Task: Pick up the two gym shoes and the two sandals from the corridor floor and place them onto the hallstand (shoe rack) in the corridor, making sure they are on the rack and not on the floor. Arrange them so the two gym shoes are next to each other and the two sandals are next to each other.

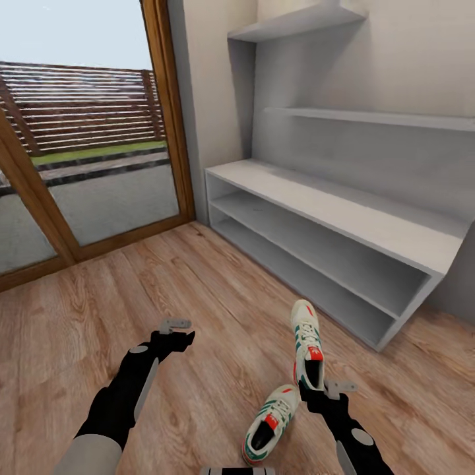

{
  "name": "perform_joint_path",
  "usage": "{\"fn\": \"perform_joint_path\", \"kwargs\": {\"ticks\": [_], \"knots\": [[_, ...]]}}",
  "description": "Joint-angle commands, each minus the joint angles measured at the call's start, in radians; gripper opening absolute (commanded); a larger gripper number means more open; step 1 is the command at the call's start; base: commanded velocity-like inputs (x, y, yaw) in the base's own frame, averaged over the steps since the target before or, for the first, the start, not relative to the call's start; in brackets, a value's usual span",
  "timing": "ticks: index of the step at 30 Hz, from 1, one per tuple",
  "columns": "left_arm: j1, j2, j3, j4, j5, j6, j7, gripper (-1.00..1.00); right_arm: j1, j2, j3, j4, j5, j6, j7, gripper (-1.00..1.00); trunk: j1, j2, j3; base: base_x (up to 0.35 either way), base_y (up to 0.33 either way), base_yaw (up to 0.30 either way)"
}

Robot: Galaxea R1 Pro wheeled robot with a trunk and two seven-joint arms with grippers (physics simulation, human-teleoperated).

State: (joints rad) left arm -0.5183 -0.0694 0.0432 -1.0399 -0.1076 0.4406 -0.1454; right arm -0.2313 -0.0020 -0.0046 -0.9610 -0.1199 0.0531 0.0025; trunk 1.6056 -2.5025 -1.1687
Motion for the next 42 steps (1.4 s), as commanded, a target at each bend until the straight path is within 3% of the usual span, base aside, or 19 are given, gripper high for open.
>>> {"fn": "perform_joint_path", "kwargs": {"ticks": [1, 42], "knots": [[0.0, -0.001, 0.004, -0.002, -0.01, 0.004, -0.01, 1.0, 0.0, 0.0, 0.0, -0.002, -0.01, 0.005, -0.001, -1.0, 0.0, 0.0, -0.001, 0.0, 0.03, -0.289], [0.0, 0.0, 0.007, -0.003, -0.012, 0.004, -0.009, 1.0, 0.0, 0.0, 0.0, -0.001, -0.01, 0.005, -0.001, -1.0, 0.0, 0.0, -0.001, 0.031, 0.032, -0.289]]}}
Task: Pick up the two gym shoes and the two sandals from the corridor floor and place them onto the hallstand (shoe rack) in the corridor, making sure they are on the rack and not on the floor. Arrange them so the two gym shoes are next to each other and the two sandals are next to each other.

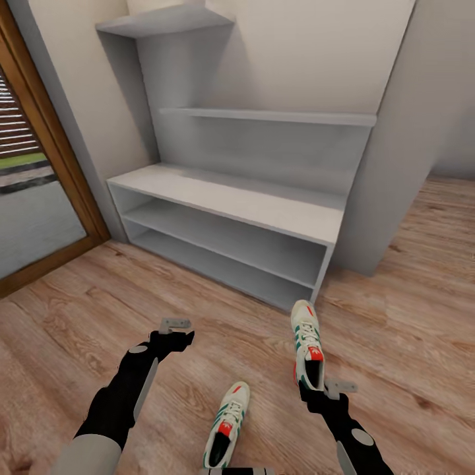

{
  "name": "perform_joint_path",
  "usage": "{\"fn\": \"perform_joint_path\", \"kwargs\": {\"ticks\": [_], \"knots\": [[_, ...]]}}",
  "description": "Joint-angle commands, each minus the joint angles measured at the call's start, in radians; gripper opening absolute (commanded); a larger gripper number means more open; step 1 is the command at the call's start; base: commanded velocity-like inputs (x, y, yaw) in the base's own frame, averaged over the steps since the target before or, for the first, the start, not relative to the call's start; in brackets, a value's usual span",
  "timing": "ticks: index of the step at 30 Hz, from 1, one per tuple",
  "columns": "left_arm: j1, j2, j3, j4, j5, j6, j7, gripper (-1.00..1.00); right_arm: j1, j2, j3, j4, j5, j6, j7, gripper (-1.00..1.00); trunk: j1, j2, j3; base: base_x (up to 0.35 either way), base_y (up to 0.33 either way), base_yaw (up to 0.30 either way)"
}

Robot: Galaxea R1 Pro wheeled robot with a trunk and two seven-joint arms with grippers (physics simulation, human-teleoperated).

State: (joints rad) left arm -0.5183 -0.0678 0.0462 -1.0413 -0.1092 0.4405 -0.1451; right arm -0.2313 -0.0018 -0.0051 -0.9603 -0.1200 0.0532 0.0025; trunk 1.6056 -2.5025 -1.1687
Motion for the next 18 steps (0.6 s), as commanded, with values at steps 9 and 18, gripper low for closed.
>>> {"fn": "perform_joint_path", "kwargs": {"ticks": [9, 18], "knots": [[0.0, -0.001, 0.004, -0.002, -0.01, 0.004, -0.01, 1.0, 0.0, 0.0, 0.0, -0.002, -0.01, 0.005, -0.001, -1.0, 0.0, 0.0, -0.001, 0.0, 0.0, -0.289], [0.0, -0.001, 0.004, -0.002, -0.01, 0.004, -0.01, 1.0, 0.0, 0.0, 0.0, -0.002, -0.01, 0.005, -0.001, -1.0, 0.0, 0.0, -0.001, -0.001, 0.001, -0.289]]}}
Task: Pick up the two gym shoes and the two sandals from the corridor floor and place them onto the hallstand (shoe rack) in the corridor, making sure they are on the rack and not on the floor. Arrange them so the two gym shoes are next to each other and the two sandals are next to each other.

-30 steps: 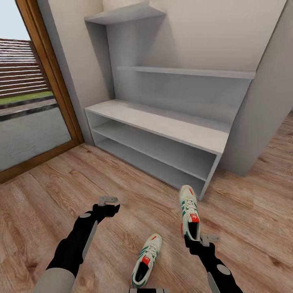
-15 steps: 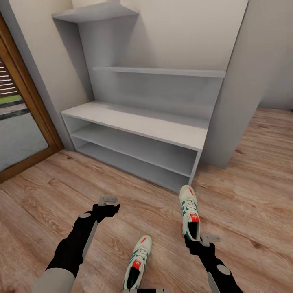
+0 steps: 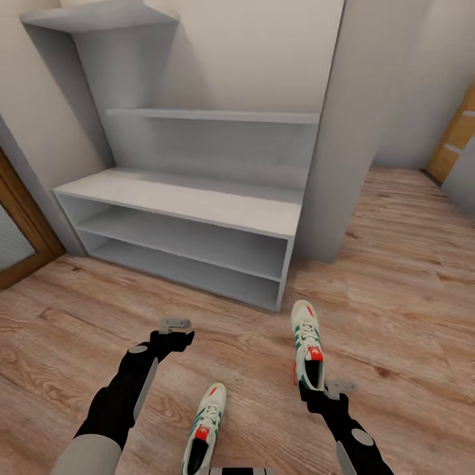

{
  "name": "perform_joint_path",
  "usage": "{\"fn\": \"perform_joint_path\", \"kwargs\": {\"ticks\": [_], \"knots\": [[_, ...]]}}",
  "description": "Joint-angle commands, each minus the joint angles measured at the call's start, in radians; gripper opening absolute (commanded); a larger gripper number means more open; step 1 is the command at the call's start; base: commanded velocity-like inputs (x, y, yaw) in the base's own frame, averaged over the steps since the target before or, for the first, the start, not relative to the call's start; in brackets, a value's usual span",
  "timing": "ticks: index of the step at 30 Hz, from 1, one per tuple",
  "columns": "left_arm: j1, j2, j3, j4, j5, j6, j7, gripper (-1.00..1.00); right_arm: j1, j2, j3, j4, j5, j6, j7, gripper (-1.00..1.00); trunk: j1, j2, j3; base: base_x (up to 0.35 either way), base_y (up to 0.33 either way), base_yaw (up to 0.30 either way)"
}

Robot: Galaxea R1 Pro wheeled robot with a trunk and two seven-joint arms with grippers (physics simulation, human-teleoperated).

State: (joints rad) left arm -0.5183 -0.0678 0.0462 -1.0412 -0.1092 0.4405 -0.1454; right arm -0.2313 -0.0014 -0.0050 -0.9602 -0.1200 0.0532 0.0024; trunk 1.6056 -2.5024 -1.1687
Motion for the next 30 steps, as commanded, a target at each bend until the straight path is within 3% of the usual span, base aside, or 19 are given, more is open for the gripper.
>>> {"fn": "perform_joint_path", "kwargs": {"ticks": [1, 14, 30], "knots": [[0.0, -0.001, 0.004, -0.002, -0.01, 0.004, -0.01, 1.0, 0.0, 0.0, 0.0, -0.002, -0.01, 0.005, -0.001, -1.0, 0.0, 0.0, -0.001, -0.017, 0.016, -0.289], [0.0, -0.001, 0.004, -0.002, -0.01, 0.005, -0.008, 1.0, 0.0, 0.0, 0.0, -0.002, -0.01, 0.005, -0.001, -1.0, 0.0, 0.0, -0.001, -0.12, 0.126, -0.289], [0.0, -0.001, 0.004, -0.001, -0.01, 0.005, -0.009, 1.0, 0.0, -0.001, 0.0, -0.002, -0.01, 0.005, -0.001, -1.0, 0.0, 0.0, -0.001, 0.062, 0.002, -0.288]]}}
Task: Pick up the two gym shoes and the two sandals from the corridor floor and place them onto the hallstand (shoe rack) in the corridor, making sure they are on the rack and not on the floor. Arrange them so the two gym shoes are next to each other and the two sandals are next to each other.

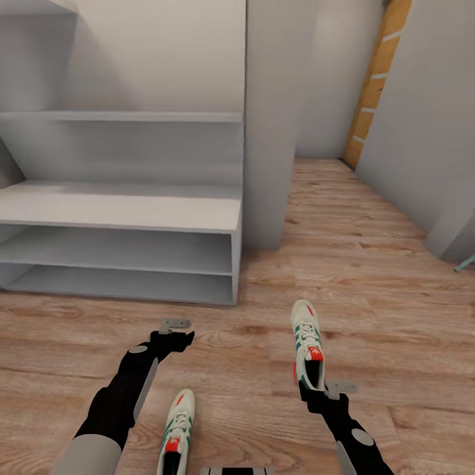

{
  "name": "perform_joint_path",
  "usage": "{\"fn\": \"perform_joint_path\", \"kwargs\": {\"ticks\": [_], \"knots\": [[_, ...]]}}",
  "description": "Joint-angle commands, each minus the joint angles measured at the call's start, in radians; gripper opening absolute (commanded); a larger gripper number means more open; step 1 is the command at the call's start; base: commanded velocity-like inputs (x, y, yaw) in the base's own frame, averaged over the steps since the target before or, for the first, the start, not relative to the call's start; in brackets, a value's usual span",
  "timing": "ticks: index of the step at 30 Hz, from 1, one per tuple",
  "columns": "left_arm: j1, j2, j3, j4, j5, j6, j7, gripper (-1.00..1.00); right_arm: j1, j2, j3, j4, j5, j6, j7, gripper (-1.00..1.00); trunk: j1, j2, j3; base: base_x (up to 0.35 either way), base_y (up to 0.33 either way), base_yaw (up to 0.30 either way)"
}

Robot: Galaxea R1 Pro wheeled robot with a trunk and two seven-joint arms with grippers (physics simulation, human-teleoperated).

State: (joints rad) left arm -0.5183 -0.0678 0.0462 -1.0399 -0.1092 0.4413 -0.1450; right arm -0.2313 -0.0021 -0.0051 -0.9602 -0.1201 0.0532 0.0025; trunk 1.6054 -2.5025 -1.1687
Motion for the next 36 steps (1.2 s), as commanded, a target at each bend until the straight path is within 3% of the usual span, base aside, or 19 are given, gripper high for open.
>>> {"fn": "perform_joint_path", "kwargs": {"ticks": [1, 36], "knots": [[0.0, -0.001, 0.004, -0.002, -0.01, 0.005, -0.01, 1.0, 0.0, 0.0, 0.0, -0.002, -0.01, 0.005, -0.001, -1.0, 0.0, 0.0, -0.001, 0.1, 0.0, -0.277], [0.0, -0.001, 0.004, -0.002, -0.01, 0.004, -0.01, 1.0, 0.0, -0.001, 0.0, -0.001, -0.01, 0.005, -0.001, -1.0, 0.0, 0.0, -0.001, -0.028, 0.0, -0.015]]}}
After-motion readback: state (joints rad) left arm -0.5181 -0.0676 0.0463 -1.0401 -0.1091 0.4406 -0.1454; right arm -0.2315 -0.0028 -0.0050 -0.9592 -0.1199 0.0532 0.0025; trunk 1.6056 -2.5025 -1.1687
